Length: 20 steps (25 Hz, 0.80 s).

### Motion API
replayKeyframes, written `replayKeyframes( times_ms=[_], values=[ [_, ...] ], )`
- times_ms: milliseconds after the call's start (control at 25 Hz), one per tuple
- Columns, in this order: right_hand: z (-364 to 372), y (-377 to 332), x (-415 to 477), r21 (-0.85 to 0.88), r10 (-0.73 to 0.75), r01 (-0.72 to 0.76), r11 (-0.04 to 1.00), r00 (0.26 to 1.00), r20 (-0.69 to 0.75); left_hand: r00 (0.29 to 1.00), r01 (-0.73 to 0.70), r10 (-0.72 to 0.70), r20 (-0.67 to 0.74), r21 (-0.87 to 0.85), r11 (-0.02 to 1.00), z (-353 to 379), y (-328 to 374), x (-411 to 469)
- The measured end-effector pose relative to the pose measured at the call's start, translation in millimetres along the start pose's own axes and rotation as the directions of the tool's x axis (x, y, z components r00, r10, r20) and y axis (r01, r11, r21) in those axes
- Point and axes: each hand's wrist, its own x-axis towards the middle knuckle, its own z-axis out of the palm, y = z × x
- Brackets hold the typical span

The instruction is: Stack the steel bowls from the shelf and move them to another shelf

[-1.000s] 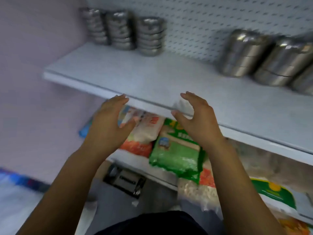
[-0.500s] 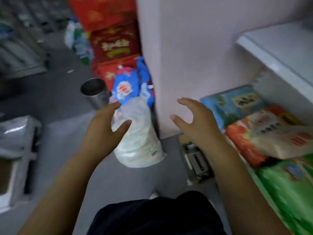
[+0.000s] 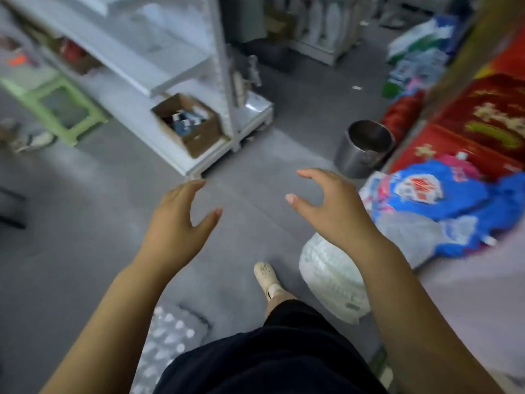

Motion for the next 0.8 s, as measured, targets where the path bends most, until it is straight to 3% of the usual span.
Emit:
replayKeyframes(
  times_ms=[160,280,640,800],
  values=[
    [50,-44,72,0.070,-0.154,0.141,0.988,0.960,0.233,0.961,0.244,-0.244,-0.132,-0.014,0.970,-29,-54,1],
    [72,-64,127,0.099,-0.216,0.194,0.976,0.921,0.323,0.922,0.333,-0.332,-0.200,-0.030,0.942,-41,-76,25],
    [116,-105,308,0.069,-0.295,0.295,0.953,0.854,0.428,0.884,0.364,-0.372,-0.282,-0.081,0.928,-74,-119,190],
    [180,-160,365,0.121,-0.393,0.391,0.912,0.757,0.522,0.810,0.463,-0.488,-0.324,-0.158,0.872,-97,-156,206]
  ],
)
